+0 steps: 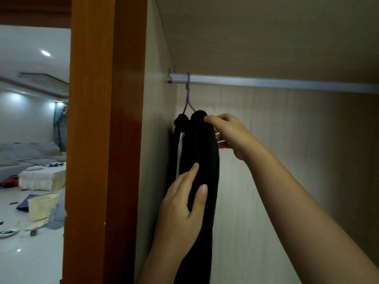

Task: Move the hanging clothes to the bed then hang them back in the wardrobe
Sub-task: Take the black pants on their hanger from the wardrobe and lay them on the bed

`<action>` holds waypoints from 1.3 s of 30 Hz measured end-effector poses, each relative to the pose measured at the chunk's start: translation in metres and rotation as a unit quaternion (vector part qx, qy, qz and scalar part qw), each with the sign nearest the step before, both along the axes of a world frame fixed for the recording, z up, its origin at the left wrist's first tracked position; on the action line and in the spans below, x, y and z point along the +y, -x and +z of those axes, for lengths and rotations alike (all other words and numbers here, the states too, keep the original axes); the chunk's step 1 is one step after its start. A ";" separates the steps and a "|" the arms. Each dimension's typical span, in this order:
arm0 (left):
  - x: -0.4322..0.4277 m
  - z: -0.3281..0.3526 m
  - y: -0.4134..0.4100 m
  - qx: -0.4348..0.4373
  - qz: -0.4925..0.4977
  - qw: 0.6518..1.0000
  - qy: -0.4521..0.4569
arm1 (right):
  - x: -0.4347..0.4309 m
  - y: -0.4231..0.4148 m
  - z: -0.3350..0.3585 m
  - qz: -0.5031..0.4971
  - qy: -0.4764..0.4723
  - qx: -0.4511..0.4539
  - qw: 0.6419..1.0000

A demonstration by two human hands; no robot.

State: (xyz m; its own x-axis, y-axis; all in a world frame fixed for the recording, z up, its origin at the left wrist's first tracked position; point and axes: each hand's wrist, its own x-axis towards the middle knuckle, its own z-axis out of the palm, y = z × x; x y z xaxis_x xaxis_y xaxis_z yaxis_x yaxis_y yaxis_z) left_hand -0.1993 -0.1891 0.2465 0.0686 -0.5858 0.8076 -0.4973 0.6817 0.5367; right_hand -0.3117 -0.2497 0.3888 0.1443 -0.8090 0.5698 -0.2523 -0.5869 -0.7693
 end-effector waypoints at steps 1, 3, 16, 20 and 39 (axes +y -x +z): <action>0.000 -0.001 -0.001 0.016 -0.004 1.000 -0.003 | 0.000 0.005 0.000 -0.010 -0.003 0.007 1.000; -0.003 -0.002 -0.004 0.042 -0.004 0.999 -0.014 | 0.000 0.014 0.001 -0.034 -0.010 0.029 0.999; -0.006 -0.017 -0.011 0.039 0.042 0.998 0.002 | -0.011 -0.019 0.014 -0.383 0.096 0.299 0.869; -0.004 -0.018 -0.013 0.053 0.042 0.998 0.013 | -0.019 -0.022 0.002 -0.393 0.161 0.281 0.861; -0.020 -0.030 -0.006 0.058 0.060 0.996 -0.024 | -0.031 0.065 -0.003 -0.309 0.160 0.056 0.936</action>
